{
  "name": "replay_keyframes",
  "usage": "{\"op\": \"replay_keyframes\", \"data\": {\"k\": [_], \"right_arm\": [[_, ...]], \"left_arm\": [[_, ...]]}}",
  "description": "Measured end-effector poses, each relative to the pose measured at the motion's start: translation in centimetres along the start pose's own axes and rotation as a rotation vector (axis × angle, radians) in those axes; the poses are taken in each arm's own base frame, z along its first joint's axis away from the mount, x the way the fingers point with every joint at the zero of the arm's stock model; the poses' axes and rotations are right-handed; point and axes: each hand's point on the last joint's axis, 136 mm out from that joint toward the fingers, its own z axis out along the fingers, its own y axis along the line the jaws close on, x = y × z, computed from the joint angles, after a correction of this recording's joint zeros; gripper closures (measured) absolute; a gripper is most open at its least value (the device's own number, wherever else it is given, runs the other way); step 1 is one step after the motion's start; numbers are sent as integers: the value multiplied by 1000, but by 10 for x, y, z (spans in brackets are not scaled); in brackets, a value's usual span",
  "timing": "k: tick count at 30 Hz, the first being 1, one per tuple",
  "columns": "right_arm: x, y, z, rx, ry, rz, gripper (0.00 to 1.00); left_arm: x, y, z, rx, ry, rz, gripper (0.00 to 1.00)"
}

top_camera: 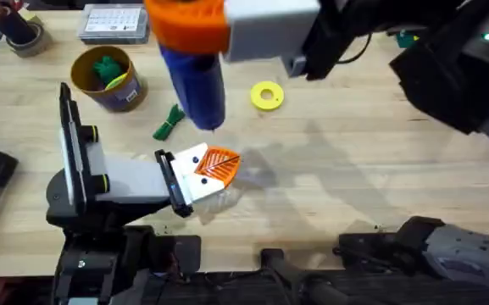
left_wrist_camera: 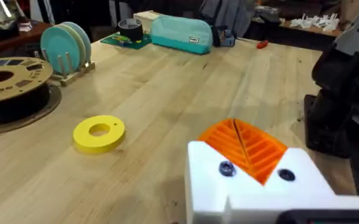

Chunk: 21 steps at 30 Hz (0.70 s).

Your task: Pick up the gripper from the table and insert it into the empty holder that is missing its gripper. Then pick up a screw, insert it into the mounting hole, and use the screwdriver to tighten it. Finally, clean up the table by picking up the vegetable and placing it into the bucket.

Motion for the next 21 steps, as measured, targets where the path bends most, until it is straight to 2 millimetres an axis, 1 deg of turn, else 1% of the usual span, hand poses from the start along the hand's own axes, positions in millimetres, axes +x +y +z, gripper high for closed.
{"op": "replay_keyframes", "data": {"k": [5, 11, 21], "right_arm": [[8, 9, 6, -32, 7, -14, 979], [9, 15, 11, -53, 6, -39, 979], [25, 17, 23, -90, 21, -50, 979]], "left_arm": [[0, 0, 0, 0, 0, 0, 997], [0, 0, 0, 0, 0, 0, 997], [0, 0, 0, 0, 0, 0, 997]]}}
